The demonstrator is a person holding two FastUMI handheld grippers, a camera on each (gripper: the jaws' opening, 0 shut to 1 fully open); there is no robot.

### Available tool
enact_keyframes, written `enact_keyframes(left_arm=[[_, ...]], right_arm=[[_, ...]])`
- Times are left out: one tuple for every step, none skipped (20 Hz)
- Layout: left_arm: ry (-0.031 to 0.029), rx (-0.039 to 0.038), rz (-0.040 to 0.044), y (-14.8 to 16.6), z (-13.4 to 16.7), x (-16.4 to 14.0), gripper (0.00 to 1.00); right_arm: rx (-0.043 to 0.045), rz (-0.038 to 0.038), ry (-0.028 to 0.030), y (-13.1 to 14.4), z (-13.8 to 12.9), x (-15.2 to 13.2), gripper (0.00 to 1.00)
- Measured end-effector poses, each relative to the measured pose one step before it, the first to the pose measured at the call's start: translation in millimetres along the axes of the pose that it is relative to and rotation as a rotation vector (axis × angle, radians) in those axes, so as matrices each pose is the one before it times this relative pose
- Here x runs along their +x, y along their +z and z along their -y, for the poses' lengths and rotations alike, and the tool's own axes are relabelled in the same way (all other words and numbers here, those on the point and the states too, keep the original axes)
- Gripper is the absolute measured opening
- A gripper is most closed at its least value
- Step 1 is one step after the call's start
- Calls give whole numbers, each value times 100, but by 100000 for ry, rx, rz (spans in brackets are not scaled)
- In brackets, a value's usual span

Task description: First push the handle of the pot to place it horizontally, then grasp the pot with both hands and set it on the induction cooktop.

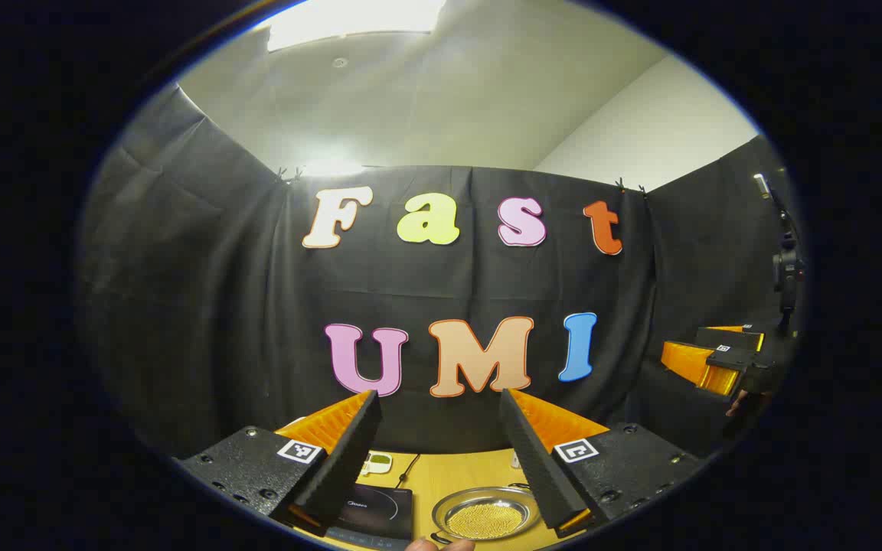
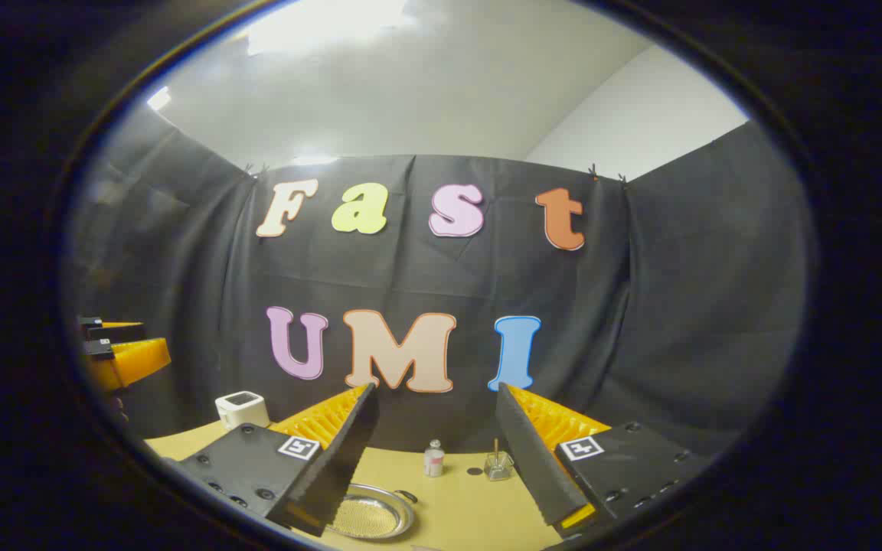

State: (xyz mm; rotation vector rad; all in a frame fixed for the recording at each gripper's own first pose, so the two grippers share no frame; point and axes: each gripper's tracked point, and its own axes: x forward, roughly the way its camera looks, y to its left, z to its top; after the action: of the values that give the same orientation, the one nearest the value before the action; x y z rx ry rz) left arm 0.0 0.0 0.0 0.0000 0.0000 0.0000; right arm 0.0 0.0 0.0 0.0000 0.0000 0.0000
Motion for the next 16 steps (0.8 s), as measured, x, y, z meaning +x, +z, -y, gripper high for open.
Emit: enact_keyframes(left_arm=[[-357, 289, -1154, -216, 395, -63, 91], [-314, -261, -717, -311, 284, 161, 92], [10, -740, -182, 62, 286, 75, 92], [217, -633, -490, -115, 175, -130, 92], [217, -455, -669, -228, 104, -33, 92], [267, -499, -525, -94, 112, -12, 95], [249, -241, -445, -153, 128, 45, 95], [578, 19, -186, 2, -3, 9, 95], [627, 153, -266, -137, -42, -46, 92], [341, 158, -49, 14, 43, -43, 92], [354, 218, -305, -39, 79, -52, 92], [167, 171, -174, -106, 120, -148, 92], [191, 121, -154, 3, 134, 2, 92], [212, 228, -460, -57, -15, -70, 92], [260, 238, -334, -179, 63, -57, 92], [493, 303, -369, -52, -72, -111, 95]], right_arm=[[28, -110, 275, -58, 287, -146, 98], [294, 469, 241, 194, 210, -82, 98], [337, 410, -148, 222, 326, 88, 98], [366, 266, -9, 150, 123, -22, 98], [376, 5, 17, 7, 197, 90, 98], [392, -134, 30, 10, 206, 25, 98], [458, 91, 102, 46, 152, -25, 98], [518, 133, 123, 61, 130, -51, 98], [578, -310, 273, -83, 148, 23, 98], [745, -194, 606, -31, 5, -28, 98], [770, -303, 405, -149, 40, 62, 98], [594, -661, 222, -223, 75, 26, 98], [598, -441, 318, -191, 18, 68, 98], [570, -251, 169, -58, 62, 42, 98], [408, -128, 261, -120, 36, -43, 98], [21, -29, 188, -71, 63, -28, 98]])
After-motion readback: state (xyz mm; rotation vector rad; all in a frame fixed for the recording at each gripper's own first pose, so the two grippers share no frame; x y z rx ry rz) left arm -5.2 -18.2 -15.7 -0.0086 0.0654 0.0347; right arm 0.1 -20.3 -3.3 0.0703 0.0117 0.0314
